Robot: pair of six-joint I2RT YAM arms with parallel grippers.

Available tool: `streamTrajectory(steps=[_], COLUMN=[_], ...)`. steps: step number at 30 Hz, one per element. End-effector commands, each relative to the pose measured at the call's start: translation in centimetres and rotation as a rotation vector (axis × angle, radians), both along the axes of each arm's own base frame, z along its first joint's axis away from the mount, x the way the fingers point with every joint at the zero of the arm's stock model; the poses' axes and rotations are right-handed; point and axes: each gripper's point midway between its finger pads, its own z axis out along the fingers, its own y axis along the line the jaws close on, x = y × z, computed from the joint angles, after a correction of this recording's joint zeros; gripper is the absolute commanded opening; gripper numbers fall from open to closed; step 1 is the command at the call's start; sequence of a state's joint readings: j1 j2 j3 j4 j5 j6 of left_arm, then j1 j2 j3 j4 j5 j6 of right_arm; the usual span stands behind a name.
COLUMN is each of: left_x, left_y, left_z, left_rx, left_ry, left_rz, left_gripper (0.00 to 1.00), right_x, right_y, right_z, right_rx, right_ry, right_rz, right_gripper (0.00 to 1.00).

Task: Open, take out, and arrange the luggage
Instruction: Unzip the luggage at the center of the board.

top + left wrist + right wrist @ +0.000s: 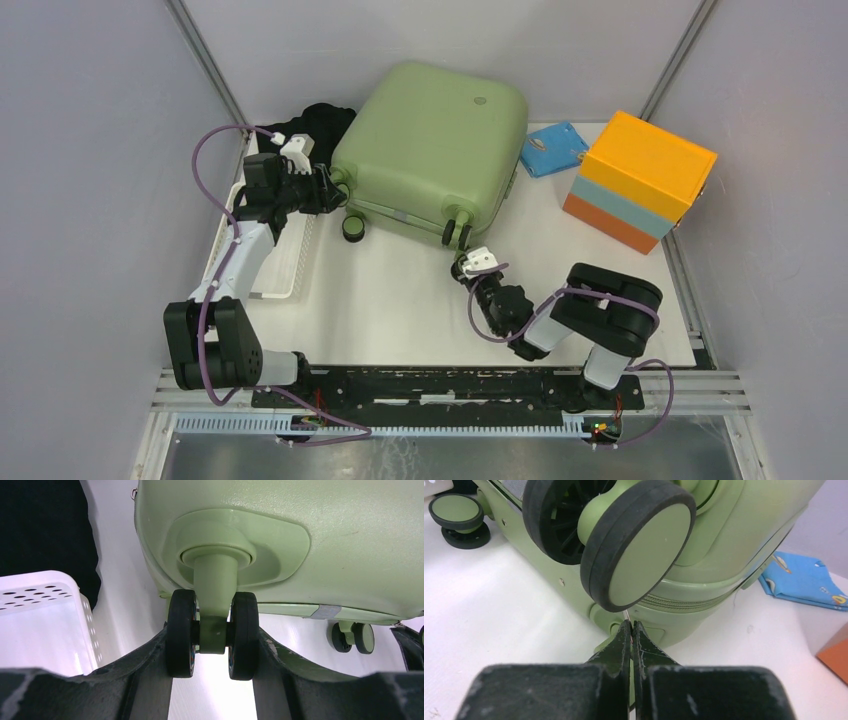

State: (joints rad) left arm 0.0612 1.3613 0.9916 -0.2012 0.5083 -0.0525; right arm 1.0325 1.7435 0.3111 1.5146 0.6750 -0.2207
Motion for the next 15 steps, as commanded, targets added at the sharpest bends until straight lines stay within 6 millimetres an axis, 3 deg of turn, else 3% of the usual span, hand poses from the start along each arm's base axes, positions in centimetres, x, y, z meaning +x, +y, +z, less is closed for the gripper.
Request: streamTrajectory(steps=[1, 15], left_x=[0.1, 0.1], left_y=[0.7, 0.8], left_z=[2.3, 2.1], left_rx=[-0.008, -0.002], left_ry=[-0.062, -0.055], left_rz=[0.036, 0.041], left_gripper=[0.25, 0.25], right_x=[0.1, 0.5], right_y=[-5.1, -7.6], right_z=[9.1, 9.2], right_rx=[0.351, 0.330], right_ry=[-0.222, -0.231], right_rz=[-0.187, -0.237], right_gripper=[0.00, 0.00])
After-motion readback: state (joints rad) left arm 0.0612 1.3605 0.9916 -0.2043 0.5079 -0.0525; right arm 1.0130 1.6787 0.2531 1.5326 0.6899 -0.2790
